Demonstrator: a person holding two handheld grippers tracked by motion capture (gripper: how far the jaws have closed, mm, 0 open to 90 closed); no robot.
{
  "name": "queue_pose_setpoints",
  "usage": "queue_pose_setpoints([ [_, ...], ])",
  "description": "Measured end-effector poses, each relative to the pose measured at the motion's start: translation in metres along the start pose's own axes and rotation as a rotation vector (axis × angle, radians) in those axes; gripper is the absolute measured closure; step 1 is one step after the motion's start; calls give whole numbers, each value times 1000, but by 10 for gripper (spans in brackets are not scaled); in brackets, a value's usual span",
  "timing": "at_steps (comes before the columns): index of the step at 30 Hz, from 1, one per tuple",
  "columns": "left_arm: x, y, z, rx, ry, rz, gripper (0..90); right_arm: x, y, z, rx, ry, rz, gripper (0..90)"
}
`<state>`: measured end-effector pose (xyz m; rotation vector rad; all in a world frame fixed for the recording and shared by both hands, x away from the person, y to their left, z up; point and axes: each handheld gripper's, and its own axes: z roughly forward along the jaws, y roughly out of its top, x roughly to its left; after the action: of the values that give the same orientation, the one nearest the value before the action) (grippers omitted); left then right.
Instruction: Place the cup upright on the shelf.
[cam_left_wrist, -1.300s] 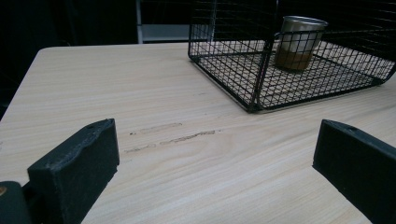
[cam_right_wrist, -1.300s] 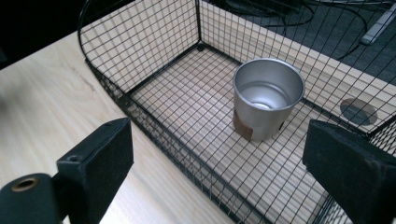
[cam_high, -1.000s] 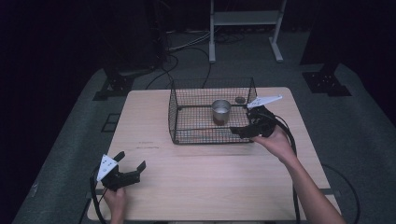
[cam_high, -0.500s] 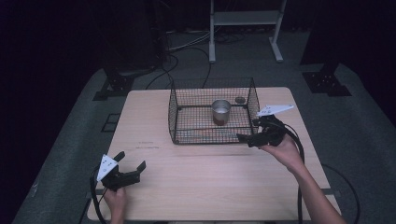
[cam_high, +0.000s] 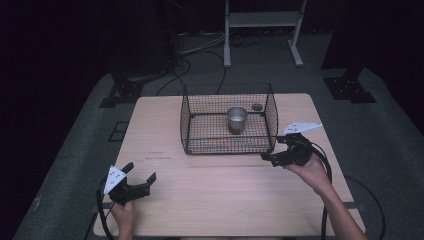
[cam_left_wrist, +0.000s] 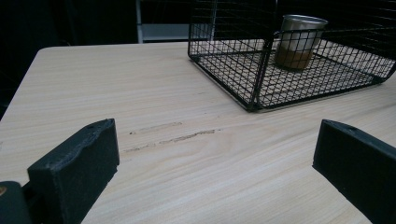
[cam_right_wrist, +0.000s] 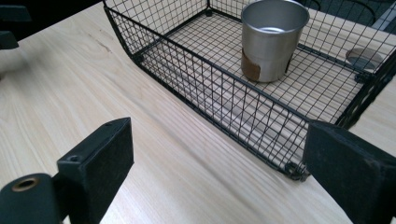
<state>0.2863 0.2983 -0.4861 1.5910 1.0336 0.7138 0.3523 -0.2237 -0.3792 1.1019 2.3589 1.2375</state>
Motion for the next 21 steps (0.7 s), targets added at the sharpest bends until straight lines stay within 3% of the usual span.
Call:
queue_pose_setpoints([
  [4, 0, 0, 0, 0, 0, 1, 0, 0, -7, -5, -18, 3, -3, 118],
  [21, 0, 0, 0, 2, 1, 3, 0, 1, -33, -11, -15, 4, 7, 120],
])
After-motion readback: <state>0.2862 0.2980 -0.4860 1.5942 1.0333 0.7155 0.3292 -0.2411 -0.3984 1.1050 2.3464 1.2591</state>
